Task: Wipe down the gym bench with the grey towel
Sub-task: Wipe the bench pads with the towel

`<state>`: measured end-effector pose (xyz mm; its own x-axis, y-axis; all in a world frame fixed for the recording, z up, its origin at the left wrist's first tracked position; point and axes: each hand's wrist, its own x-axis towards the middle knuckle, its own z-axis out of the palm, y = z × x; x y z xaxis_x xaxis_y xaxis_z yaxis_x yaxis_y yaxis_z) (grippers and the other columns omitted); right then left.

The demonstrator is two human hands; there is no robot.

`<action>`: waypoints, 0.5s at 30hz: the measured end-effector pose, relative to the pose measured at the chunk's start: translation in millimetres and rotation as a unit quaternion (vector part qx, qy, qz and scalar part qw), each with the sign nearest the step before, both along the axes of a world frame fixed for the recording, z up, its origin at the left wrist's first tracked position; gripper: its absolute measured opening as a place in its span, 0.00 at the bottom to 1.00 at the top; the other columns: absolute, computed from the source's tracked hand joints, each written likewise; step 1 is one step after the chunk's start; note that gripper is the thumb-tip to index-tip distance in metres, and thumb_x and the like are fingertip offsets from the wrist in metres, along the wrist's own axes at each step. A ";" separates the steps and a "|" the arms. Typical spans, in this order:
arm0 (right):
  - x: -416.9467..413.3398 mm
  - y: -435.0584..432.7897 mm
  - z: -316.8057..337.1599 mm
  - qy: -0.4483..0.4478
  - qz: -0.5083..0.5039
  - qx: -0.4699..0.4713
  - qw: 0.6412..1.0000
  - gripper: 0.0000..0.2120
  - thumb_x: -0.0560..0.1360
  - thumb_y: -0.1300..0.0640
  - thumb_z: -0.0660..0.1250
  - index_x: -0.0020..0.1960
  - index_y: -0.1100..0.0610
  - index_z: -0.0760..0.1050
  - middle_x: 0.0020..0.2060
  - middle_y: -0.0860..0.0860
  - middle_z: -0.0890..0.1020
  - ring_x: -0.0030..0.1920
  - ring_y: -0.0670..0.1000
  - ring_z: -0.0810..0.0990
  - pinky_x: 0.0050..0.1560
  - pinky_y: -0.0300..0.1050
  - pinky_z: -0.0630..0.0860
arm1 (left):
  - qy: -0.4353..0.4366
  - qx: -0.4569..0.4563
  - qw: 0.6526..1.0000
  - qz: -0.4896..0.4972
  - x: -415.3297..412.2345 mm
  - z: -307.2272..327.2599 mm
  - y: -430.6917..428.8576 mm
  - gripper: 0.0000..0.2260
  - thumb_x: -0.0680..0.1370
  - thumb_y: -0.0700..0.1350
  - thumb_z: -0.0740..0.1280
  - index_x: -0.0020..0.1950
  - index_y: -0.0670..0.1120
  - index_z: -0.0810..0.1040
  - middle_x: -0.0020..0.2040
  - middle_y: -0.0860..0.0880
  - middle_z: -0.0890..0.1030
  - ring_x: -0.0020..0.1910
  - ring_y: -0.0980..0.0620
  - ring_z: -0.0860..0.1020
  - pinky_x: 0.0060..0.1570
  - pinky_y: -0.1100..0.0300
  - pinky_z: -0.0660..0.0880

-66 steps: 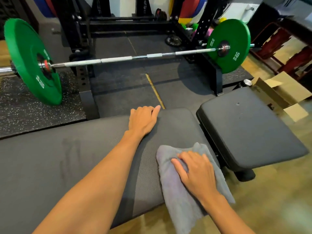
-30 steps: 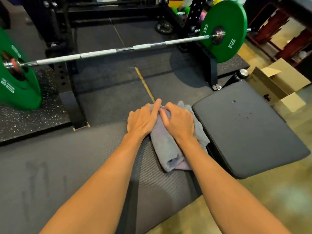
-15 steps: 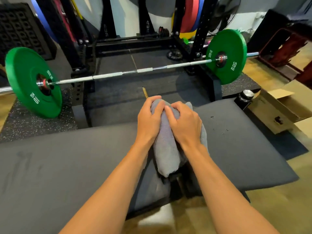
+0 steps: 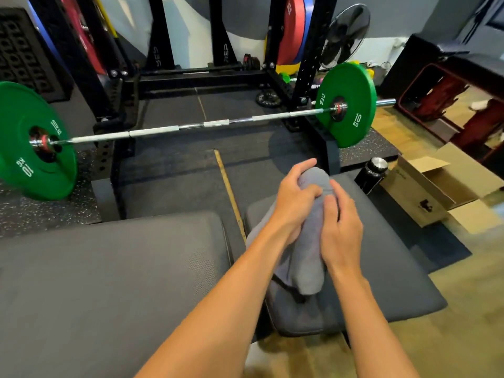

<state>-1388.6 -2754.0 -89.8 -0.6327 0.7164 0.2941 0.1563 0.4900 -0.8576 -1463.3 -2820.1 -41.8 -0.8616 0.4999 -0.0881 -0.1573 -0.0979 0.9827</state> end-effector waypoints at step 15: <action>-4.1 -7.0 -57.3 -0.343 0.074 0.299 0.888 0.23 0.77 0.37 0.55 0.69 0.44 0.71 0.67 0.47 0.74 0.67 0.51 0.69 0.61 0.57 0.61 | 0.193 -0.386 0.902 -0.009 -47.1 -109.6 -49.9 0.16 0.75 0.42 0.60 0.61 0.53 0.75 0.62 0.47 0.73 0.64 0.46 0.68 0.57 0.53 0.59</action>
